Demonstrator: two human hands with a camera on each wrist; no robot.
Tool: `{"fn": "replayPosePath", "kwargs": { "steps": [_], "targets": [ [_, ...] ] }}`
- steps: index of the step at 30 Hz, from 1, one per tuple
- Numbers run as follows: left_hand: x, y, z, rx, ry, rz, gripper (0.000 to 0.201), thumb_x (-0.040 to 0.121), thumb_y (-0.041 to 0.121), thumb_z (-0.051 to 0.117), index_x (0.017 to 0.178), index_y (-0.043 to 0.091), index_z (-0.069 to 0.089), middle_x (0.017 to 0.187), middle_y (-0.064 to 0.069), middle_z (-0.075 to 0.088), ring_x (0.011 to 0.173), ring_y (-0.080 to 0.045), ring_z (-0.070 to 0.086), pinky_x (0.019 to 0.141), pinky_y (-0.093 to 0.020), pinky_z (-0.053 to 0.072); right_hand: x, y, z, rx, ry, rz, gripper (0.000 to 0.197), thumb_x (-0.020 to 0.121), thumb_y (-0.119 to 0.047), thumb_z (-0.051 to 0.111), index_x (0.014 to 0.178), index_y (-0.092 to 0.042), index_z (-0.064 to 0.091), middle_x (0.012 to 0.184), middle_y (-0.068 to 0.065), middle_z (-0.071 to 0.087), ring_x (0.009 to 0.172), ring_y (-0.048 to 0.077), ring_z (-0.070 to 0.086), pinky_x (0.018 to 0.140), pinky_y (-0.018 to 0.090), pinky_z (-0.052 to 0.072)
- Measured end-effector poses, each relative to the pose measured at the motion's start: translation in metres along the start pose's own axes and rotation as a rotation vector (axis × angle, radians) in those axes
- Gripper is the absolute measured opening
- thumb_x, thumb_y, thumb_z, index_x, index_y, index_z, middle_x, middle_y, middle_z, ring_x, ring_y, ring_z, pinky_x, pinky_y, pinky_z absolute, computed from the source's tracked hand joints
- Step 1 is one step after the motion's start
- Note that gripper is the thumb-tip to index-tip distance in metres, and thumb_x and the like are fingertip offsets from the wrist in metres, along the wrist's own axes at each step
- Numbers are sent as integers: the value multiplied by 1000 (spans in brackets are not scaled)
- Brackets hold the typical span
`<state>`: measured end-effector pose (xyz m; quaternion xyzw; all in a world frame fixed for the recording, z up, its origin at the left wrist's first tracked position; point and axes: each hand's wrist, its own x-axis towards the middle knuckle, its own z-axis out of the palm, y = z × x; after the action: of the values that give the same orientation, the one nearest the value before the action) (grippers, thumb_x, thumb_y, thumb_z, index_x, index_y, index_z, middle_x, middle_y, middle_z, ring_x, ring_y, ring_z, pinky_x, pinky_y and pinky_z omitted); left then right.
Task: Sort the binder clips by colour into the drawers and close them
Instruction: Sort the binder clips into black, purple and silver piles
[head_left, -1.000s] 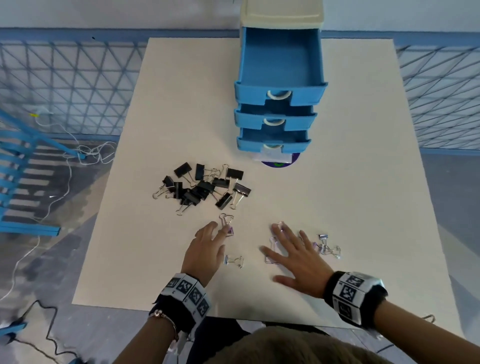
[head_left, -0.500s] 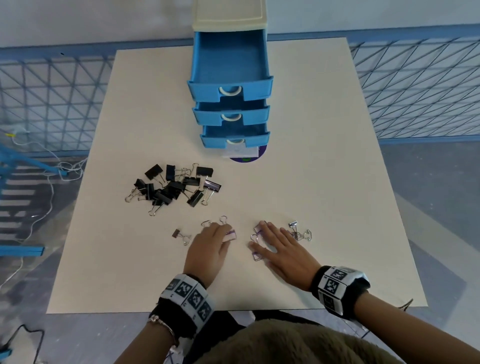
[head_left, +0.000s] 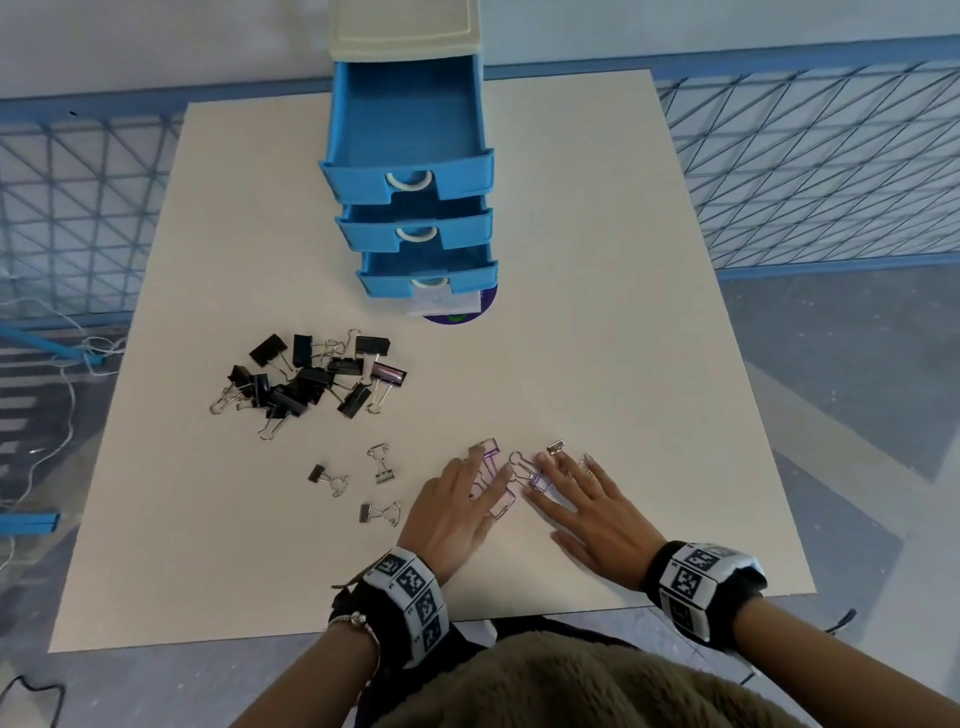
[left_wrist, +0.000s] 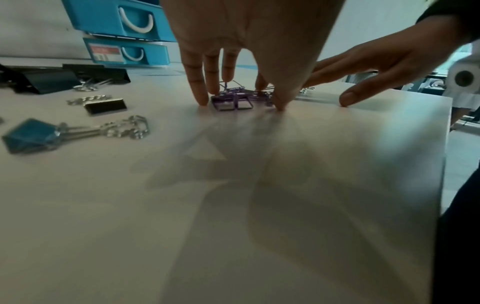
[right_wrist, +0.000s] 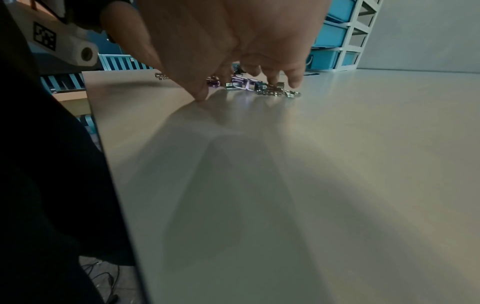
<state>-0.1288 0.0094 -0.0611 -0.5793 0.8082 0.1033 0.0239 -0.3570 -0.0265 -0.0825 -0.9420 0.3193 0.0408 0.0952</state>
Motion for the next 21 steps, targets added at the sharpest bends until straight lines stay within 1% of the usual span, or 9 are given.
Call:
{"fn": "replayPosePath", "kwargs": {
  "steps": [2,4,7,8,12,15,17,19,21],
  "targets": [
    [5,-1,-2,5,-29,-10,50,71,34,64,119,22,55,122,-16,59,92,-26,61,50,-27,52,-3,-1,1,-1,6,8,57,86,-37,35,141,-23,28,150,9,29,137,32,25,109,46,14],
    [10,-3,-2,1,-41,-36,60,56,27,81,112,20,59,120,-13,60,90,-24,59,43,-24,49,-6,0,2,-14,1,22,57,85,-37,35,140,-22,31,148,8,35,136,29,28,108,46,16],
    [17,-10,3,1,-24,-78,77,42,13,88,112,18,57,122,-11,48,93,-22,42,36,-21,43,-11,1,0,-15,-6,24,55,85,-36,35,138,-21,35,146,9,40,135,29,33,106,46,20],
    [20,-12,3,-4,-25,-85,77,40,12,89,111,18,58,121,-11,50,93,-22,42,35,-21,43,-12,1,0,-21,-9,23,55,84,-36,35,137,-21,36,145,9,42,134,29,38,105,46,22],
    [38,-19,-5,-30,-5,-77,61,45,17,90,101,17,66,110,-9,66,89,-24,61,33,-21,45,-18,4,0,-44,0,13,54,84,-33,37,137,-22,37,145,11,42,132,28,42,104,48,24],
    [53,-24,-11,-67,61,-58,42,60,22,82,98,13,66,111,-12,66,90,-23,53,42,-25,53,-22,4,-2,-37,18,35,52,85,-32,38,136,-26,37,146,13,40,132,29,42,107,50,37],
    [57,-23,-14,-105,106,-36,26,77,26,58,99,12,63,116,-14,62,92,-24,52,57,-31,56,-24,4,-6,-10,30,62,51,85,-30,39,136,-29,37,146,16,38,131,30,43,102,51,42],
    [56,-11,-18,-128,148,11,31,80,27,41,98,14,62,113,-11,63,93,-24,58,65,-31,56,-25,4,-7,5,41,79,50,85,-28,39,135,-31,37,145,20,37,131,33,43,101,52,42],
    [52,8,-17,-165,194,125,32,79,25,40,96,13,64,108,-8,65,95,-18,54,70,-29,53,-26,3,-7,12,48,88,50,85,-28,39,135,-31,38,145,23,37,130,34,44,100,51,42]
  ]
}}
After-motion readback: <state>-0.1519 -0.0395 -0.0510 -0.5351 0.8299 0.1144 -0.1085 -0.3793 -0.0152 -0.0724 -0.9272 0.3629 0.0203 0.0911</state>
